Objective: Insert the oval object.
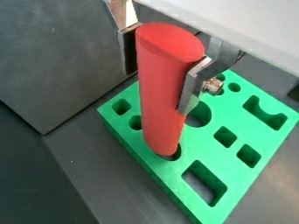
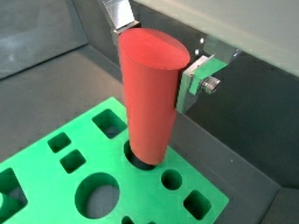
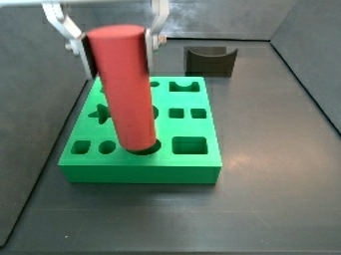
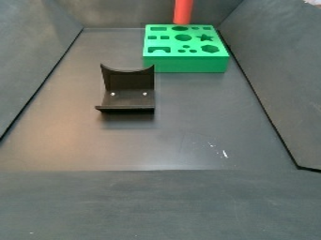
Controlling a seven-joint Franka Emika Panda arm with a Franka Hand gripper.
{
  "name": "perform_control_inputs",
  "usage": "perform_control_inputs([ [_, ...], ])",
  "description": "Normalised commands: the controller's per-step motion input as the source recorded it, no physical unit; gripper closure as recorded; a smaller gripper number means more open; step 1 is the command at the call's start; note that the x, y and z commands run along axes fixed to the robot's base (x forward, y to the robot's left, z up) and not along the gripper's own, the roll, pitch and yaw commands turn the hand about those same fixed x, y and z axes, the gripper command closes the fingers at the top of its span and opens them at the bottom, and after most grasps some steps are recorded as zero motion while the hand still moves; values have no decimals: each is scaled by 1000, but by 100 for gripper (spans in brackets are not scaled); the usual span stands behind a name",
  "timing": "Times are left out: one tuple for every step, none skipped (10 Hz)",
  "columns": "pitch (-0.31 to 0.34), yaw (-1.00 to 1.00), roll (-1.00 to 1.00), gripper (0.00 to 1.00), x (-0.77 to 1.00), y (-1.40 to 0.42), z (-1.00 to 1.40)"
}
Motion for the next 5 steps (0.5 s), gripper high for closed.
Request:
perform_control_inputs([
  [0,0,6,100,49,0,-346],
  [19,-3,4,100,166,40,-360],
  [56,-31,10,100,206,137,-346],
  [80,-66,21,100,320,134,-369],
  [76,-77,47,100,371,80,-369],
])
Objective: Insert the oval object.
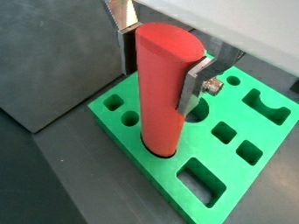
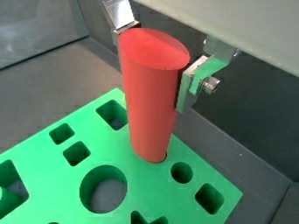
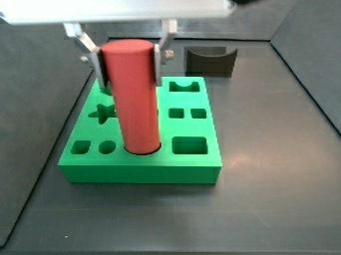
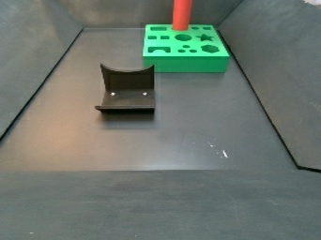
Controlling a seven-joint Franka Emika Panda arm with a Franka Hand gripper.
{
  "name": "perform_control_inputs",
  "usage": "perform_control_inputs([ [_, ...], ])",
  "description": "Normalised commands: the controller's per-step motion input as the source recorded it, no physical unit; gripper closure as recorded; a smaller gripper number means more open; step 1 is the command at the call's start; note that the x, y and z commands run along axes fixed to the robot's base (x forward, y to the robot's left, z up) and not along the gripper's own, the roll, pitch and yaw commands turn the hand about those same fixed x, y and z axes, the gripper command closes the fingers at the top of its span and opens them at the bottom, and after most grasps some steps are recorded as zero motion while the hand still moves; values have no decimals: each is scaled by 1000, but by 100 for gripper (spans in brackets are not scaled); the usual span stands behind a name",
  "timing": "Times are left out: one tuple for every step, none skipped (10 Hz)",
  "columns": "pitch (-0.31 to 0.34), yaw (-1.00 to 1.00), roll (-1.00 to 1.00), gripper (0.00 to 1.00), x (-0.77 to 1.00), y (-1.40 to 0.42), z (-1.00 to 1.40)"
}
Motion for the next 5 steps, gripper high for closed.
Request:
perform_control_inputs([
  [0,-94,101,100,234,0,-411],
  [-41,-203,89,100,20,-191,-449],
  [-83,-177,176,100,0,-274,-417],
  [-73,-23,287,100,-83,-246,-323],
  [-47,0,239,100,-46,-111,-309],
])
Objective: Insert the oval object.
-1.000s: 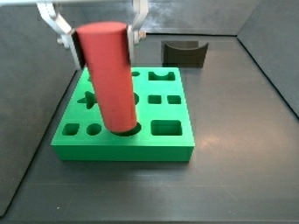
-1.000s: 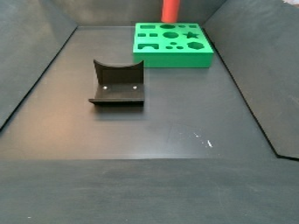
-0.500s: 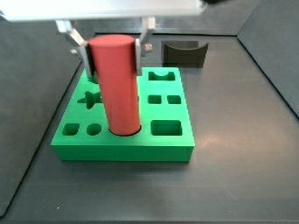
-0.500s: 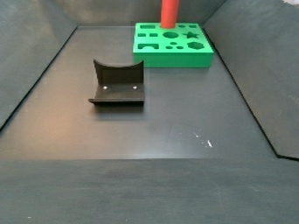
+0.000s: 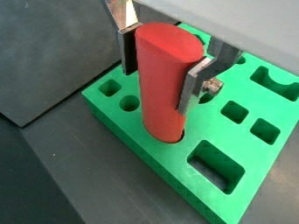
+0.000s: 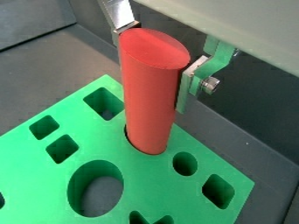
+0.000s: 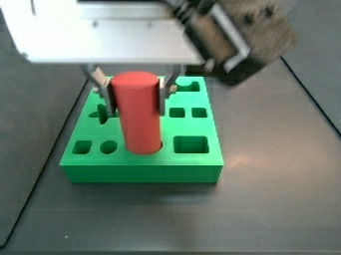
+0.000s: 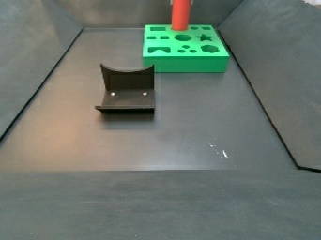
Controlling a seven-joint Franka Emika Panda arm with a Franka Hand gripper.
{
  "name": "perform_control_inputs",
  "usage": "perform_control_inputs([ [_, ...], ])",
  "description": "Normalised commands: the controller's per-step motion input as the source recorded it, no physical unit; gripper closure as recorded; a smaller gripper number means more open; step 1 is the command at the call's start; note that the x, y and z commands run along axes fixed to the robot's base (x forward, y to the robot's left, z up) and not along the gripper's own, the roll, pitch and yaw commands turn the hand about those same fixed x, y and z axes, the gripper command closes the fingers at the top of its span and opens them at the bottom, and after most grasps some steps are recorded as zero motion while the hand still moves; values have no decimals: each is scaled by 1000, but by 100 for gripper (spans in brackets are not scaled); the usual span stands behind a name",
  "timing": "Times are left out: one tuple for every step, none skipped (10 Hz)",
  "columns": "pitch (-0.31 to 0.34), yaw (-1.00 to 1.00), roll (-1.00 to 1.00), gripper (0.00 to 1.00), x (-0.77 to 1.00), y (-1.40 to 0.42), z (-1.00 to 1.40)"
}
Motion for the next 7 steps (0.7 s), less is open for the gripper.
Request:
perform_control_inputs([
  [-106,0,86,100,-51,0,-343],
  [-141,14,0,100,-77,0,-360],
  [-123,9,-47,100,-37,23,-363],
  [-183,0,-116,100,-123,9,-366],
  [-184,0,-46,100,-191,0,-226],
  [40,0,17,100,20,0,0],
  [0,0,0,100,0,0,0],
])
